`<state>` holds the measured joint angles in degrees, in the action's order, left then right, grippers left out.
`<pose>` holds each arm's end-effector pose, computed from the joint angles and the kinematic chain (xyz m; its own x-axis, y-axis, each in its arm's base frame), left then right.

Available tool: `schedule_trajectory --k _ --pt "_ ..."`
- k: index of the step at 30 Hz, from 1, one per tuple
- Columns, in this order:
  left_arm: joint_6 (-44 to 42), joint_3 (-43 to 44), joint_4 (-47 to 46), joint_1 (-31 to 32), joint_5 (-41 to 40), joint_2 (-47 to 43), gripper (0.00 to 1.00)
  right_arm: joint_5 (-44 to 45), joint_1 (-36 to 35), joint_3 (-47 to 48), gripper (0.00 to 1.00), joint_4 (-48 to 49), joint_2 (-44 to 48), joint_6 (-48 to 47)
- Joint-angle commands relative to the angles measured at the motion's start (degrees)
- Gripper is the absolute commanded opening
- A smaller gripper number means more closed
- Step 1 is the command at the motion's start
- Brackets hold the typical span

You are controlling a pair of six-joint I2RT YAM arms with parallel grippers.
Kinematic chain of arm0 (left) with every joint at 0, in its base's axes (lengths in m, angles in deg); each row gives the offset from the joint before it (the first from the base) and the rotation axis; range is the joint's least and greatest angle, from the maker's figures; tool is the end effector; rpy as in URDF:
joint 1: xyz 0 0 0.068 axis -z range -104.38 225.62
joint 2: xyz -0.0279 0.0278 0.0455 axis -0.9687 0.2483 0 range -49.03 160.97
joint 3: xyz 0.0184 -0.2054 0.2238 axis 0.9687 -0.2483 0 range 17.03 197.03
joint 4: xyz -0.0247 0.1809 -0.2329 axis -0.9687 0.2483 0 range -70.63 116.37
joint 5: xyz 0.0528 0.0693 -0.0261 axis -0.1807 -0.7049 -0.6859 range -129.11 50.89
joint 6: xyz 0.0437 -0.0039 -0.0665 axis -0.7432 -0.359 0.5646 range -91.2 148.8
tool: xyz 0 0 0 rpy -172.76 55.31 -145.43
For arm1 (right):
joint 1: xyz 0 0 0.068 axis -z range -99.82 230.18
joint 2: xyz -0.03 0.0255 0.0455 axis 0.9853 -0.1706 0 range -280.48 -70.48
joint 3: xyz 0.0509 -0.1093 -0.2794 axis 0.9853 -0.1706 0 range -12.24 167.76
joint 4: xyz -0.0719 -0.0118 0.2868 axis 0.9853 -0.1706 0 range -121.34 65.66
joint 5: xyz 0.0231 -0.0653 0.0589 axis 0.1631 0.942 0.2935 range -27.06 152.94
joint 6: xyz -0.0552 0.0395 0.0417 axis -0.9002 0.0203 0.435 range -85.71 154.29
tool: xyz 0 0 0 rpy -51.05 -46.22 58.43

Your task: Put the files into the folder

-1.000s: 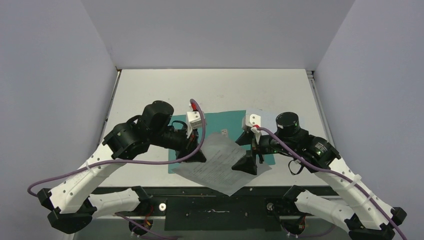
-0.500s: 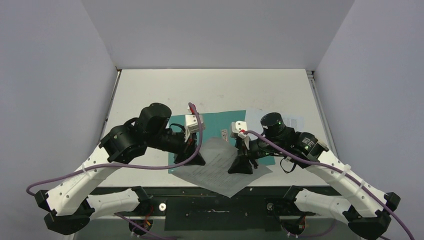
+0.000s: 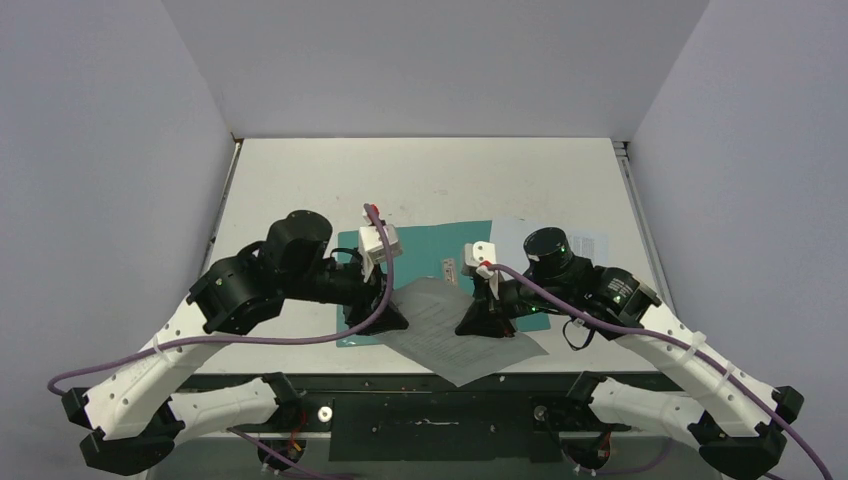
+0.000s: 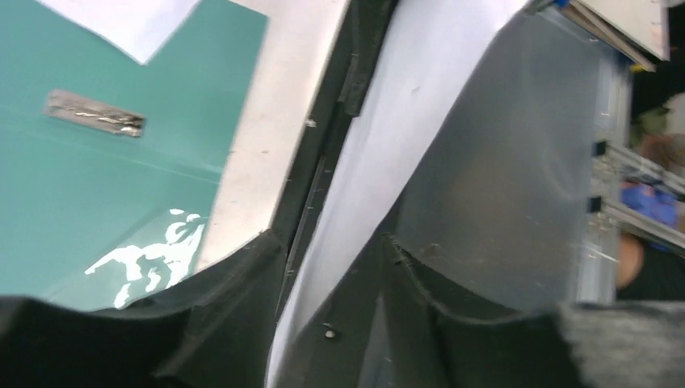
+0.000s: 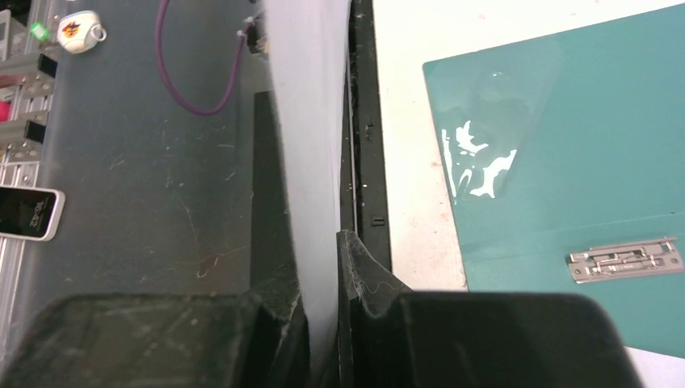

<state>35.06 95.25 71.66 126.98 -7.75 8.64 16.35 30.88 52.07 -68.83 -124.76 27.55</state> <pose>0.1074 -0.1916 0.4492 -0.4294 0.3879 -0.8155 0.9019 0.2313 -0.3648 0.1014 0.1944 0.3937 -0.2595 -0.4253 -0.8671 -0.9486 -0.0562 0.3114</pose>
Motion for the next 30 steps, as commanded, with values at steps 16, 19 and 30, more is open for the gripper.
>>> schedule_trajectory --k 16,19,30 --pt "19.82 -13.94 -14.94 0.19 -57.98 -17.91 0.74 26.83 -0.45 1.21 0.05 25.55 -4.88 18.26" --pt "21.58 -16.29 -15.51 0.21 -59.34 -18.64 0.76 31.2 -0.37 1.41 0.05 29.2 -7.49 21.47" --pt "29.31 -28.74 -20.7 -3.85 -56.96 -17.61 0.82 29.81 8.77 0.71 0.05 41.21 -18.04 32.65"
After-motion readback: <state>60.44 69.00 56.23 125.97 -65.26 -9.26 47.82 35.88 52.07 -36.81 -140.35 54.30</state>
